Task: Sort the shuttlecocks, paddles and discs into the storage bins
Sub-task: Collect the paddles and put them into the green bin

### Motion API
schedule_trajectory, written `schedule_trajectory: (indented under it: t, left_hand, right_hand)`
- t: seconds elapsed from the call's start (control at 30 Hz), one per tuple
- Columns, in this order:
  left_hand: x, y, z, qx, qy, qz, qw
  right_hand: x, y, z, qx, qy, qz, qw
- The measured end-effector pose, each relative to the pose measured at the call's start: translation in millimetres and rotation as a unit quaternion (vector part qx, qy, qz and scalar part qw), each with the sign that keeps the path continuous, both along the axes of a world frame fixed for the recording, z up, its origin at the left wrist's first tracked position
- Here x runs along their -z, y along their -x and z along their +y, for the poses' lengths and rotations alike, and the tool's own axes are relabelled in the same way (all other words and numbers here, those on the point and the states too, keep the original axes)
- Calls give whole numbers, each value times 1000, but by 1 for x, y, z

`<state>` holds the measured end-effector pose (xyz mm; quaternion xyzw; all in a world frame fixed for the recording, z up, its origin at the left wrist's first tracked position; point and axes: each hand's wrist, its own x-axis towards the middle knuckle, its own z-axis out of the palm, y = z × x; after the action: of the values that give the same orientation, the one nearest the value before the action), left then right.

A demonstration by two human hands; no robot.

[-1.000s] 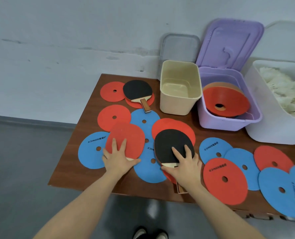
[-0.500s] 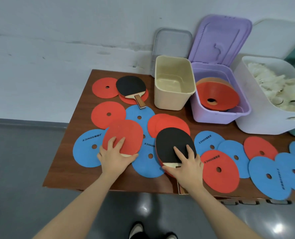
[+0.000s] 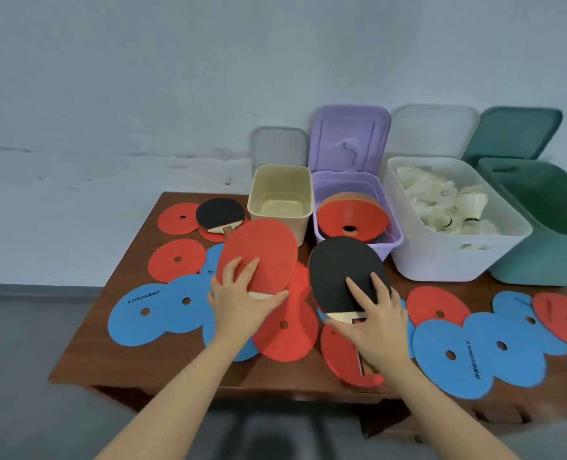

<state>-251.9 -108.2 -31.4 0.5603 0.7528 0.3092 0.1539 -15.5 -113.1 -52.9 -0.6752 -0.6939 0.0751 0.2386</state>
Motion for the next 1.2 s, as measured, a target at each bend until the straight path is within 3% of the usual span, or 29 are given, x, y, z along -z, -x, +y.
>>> schedule_trajectory:
  t: [0.23, 0.5, 0.73, 1.03, 1.2]
  left_hand:
    - [-32, -106, 0, 10, -78, 7, 997]
    - [-60, -190, 37, 34, -102, 35, 994]
    - [-71, -243, 113, 39, -154, 49, 986]
    - [-85, -321, 213, 83, -142, 20, 986]
    - [-91, -361, 253, 106, -150, 21, 983]
  right_hand:
    - [-31, -95, 7, -4, -64, 32, 997]
    - [-48, -169, 42, -1, -109, 41, 993]
    - [-60, -224, 106, 20, -130, 32, 991]
    - [-83, -299, 189, 46, -148, 65, 986]
    - [-93, -348, 220, 67, -153, 36, 985]
